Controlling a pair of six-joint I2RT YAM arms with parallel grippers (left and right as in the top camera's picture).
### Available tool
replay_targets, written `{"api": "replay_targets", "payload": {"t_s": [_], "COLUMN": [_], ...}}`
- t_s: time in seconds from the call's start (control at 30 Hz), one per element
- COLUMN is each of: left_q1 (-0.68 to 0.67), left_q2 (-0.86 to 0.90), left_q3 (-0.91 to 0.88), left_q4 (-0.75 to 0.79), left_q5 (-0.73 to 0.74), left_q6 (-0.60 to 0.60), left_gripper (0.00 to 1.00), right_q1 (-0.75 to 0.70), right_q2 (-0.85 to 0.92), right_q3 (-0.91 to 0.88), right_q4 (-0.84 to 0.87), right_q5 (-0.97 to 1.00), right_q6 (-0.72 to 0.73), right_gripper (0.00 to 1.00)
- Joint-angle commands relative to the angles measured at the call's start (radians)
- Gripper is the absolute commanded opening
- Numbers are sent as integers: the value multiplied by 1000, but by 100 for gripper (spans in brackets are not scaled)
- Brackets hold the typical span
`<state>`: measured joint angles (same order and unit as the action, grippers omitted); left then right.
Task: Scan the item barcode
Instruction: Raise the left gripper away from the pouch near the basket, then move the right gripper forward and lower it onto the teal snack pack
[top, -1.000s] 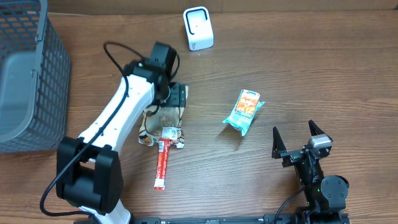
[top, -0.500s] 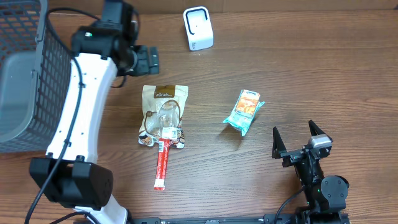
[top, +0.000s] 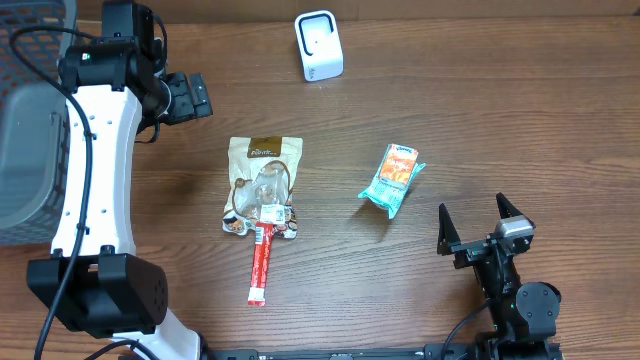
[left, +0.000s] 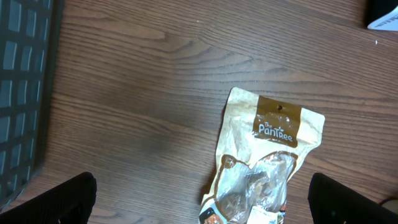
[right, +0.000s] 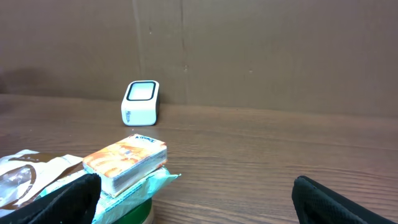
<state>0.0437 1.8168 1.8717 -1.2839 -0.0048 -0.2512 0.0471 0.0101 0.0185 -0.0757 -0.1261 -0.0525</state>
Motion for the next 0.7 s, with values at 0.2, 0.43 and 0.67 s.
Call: {"api": "replay_targets", "payload": {"t_s": [0.2,0.43,0.67], "left_q1": [1,1,1], "left_q2": [1,1,1], "left_q3": [17,17,17], "left_q4": [5,5,5], "left_q5": [2,2,2], "left_q6": [8,8,8], "left_gripper": [100,100,100], "right_q1": [-3,-3,-3], "right_q2": [-6,-6,-6], "right_q3": [-11,-11,-10], "right_q4": [2,10,18], "right_q5": [5,4,-123], "right_q6": [-2,-2,43], "right_gripper": [100,100,100]}}
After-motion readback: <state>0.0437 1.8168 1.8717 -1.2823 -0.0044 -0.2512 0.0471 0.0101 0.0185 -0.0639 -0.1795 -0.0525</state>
